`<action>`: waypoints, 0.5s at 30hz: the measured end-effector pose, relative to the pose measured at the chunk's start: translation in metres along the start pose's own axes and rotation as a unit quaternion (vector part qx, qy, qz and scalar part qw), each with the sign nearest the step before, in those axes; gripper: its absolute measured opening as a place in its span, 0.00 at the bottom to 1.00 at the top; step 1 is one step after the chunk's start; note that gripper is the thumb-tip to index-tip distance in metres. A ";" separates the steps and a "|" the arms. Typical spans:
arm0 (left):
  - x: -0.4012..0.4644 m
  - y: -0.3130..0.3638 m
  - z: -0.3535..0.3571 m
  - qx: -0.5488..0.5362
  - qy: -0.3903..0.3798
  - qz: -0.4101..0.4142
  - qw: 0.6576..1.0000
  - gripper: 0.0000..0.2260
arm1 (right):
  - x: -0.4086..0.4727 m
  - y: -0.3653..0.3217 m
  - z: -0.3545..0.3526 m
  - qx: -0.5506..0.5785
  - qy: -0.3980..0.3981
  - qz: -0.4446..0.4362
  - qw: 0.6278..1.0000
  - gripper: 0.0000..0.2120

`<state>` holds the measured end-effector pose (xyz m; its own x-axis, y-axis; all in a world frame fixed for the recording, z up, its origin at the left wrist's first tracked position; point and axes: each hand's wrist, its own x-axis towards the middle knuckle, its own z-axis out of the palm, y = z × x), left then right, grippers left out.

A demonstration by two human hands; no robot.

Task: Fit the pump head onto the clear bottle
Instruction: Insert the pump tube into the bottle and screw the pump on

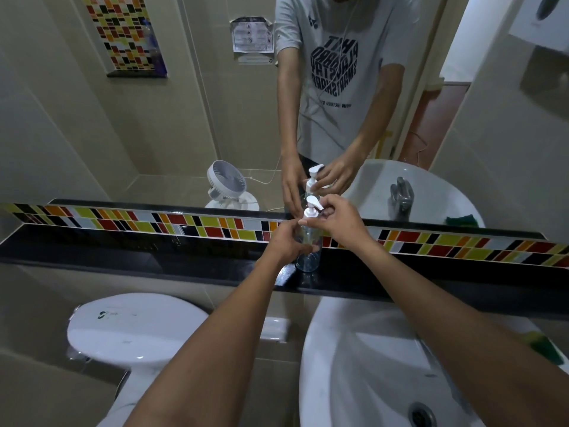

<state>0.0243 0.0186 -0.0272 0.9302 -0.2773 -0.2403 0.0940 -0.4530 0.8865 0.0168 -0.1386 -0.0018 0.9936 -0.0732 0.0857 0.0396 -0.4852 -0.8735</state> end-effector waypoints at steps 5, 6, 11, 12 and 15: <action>-0.002 0.004 0.000 0.000 0.001 -0.001 1.000 0.27 | -0.007 -0.002 0.003 -0.060 0.047 -0.029 0.997 0.22; -0.002 0.005 0.000 0.001 0.000 0.000 1.000 0.28 | -0.010 0.000 0.003 -0.058 0.055 -0.028 0.996 0.22; -0.002 0.006 0.000 -0.010 -0.005 0.005 1.000 0.28 | -0.021 0.001 0.002 -0.013 0.062 -0.018 0.998 0.28; -0.003 0.006 0.001 -0.014 -0.004 0.005 1.000 0.27 | -0.021 0.000 0.001 0.008 0.036 -0.011 0.999 0.30; -0.003 0.006 0.000 -0.026 -0.009 0.010 1.000 0.26 | -0.023 -0.002 0.002 0.046 -0.043 0.003 0.998 0.30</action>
<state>0.0219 0.0164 -0.0212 0.9256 -0.3011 -0.2295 0.0949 -0.4023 0.9106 -0.0058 -0.1340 -0.0026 0.9991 0.0010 0.0426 0.0394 -0.4030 -0.9144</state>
